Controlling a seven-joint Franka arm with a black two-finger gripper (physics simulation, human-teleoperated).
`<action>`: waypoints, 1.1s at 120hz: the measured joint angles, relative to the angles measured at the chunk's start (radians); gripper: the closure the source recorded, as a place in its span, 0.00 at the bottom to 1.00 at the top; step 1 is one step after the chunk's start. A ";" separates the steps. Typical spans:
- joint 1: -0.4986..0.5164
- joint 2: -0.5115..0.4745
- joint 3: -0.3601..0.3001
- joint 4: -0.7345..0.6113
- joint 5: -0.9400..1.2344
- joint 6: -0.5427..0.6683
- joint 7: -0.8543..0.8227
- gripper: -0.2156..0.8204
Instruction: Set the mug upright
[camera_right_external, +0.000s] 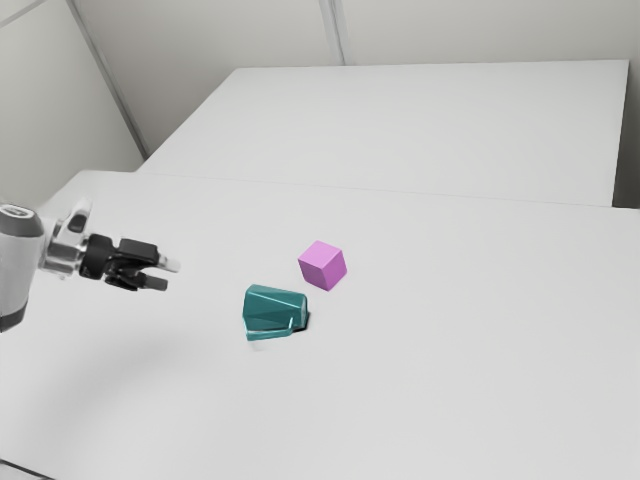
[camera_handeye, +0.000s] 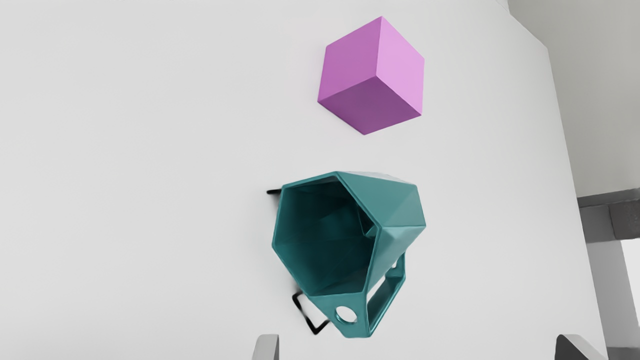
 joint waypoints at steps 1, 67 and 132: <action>0.000 0.005 0.002 -0.005 -0.018 -0.003 0.019 0.21; -0.060 0.208 0.008 -0.096 -0.469 -0.096 0.859 0.21; -0.168 0.293 -0.038 -0.108 -0.662 -0.108 1.201 0.21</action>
